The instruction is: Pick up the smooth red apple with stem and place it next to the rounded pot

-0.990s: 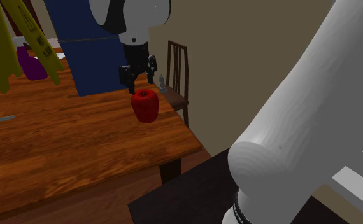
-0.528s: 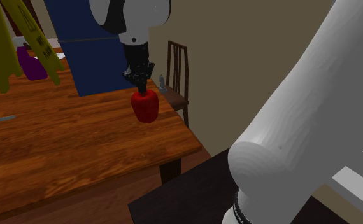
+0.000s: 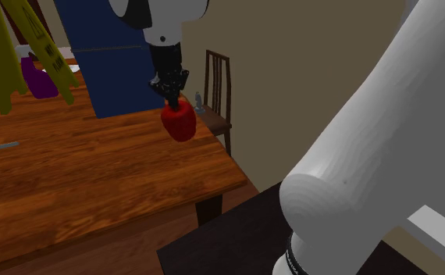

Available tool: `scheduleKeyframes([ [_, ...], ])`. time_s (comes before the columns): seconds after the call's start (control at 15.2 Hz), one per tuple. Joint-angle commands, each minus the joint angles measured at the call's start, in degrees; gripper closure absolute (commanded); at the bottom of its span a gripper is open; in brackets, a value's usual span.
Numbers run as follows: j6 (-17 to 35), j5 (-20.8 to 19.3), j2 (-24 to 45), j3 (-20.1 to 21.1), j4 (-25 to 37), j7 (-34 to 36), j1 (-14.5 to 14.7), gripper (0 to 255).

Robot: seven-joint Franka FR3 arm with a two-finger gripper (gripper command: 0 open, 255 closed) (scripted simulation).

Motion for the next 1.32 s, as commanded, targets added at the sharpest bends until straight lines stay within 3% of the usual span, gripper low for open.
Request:
scheduleKeyframes([
  [0.0, -1.6, 0.1, -0.6, 0.0, 1.1, -0.1, 0.0, 255],
  [1.25, -16.5, 0.4, -3.8, -0.3, 12.8, -0.8, 0.0, 255],
])
